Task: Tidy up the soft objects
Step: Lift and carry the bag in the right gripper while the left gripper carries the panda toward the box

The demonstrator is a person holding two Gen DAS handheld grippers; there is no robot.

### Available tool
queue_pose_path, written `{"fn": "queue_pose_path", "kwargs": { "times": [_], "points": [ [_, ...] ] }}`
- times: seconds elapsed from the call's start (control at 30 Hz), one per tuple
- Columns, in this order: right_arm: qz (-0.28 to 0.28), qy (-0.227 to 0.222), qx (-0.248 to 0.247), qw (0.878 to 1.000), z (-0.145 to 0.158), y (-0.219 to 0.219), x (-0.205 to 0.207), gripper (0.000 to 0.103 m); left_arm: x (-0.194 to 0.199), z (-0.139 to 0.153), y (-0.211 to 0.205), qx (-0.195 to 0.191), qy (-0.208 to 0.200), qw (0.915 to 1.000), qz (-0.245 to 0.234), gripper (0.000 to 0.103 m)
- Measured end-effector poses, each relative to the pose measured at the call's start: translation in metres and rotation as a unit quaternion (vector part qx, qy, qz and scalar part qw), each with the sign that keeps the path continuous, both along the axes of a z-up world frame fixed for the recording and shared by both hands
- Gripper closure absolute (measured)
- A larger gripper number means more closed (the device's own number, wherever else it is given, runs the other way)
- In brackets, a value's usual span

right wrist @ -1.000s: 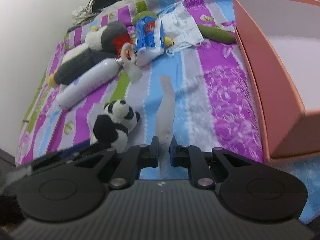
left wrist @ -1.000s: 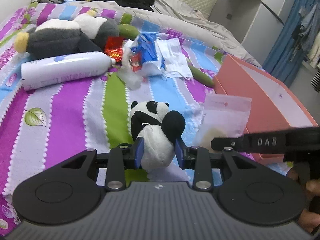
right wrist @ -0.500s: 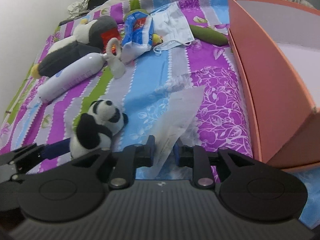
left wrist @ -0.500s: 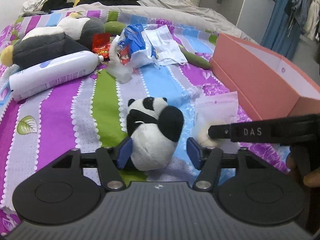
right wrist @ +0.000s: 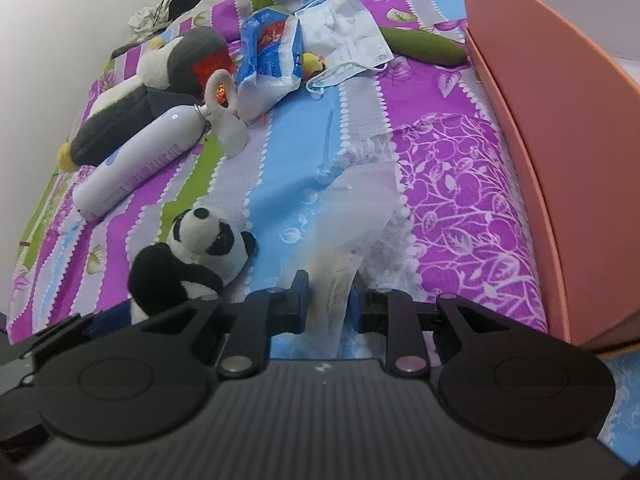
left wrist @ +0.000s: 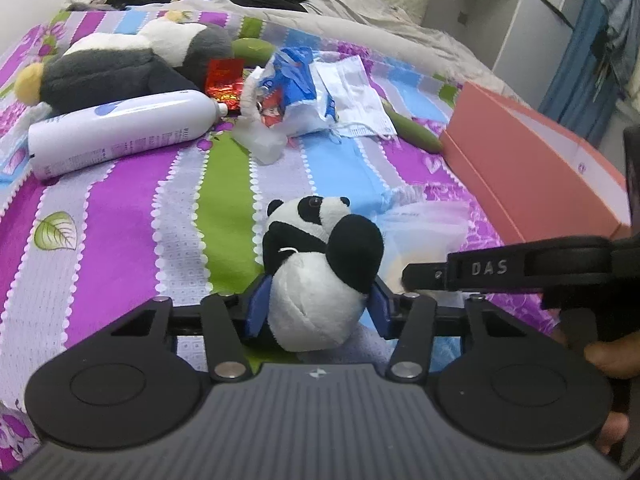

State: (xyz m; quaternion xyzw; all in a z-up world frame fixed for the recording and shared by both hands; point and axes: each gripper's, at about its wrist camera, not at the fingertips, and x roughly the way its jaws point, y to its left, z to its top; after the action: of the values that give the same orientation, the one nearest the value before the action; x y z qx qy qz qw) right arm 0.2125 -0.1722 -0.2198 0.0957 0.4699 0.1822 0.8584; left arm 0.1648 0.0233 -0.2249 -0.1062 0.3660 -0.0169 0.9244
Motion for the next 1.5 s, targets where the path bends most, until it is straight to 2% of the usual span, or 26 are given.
{"fn": "queue_pose_path", "kwargs": {
  "times": [0.33,0.77,1.03,1.23,1.5],
  "points": [
    [0.026,-0.039,-0.034,0.998,0.024,0.009,-0.013,0.09,-0.014,0.018,0.01,-0.034,-0.013,0.9989,0.03,0.05],
    [0.058,-0.096,-0.057,0.992,0.082,0.0,-0.047,0.091,-0.043,0.067,0.0,-0.049,-0.031,0.9974,0.044,0.05],
    [0.067,-0.124,-0.054,0.989,0.114,-0.009,-0.057,0.091,-0.049,0.106,-0.015,-0.039,-0.04,0.9977,0.039,0.05],
    [0.061,-0.141,-0.051,0.987,0.134,-0.024,-0.061,0.091,-0.05,0.128,-0.029,-0.039,-0.047,0.9977,0.029,0.05],
    [0.027,-0.158,-0.057,0.985,0.154,-0.061,-0.065,0.091,-0.045,0.143,-0.058,-0.047,-0.048,0.9977,0.005,0.05]
  ]
}}
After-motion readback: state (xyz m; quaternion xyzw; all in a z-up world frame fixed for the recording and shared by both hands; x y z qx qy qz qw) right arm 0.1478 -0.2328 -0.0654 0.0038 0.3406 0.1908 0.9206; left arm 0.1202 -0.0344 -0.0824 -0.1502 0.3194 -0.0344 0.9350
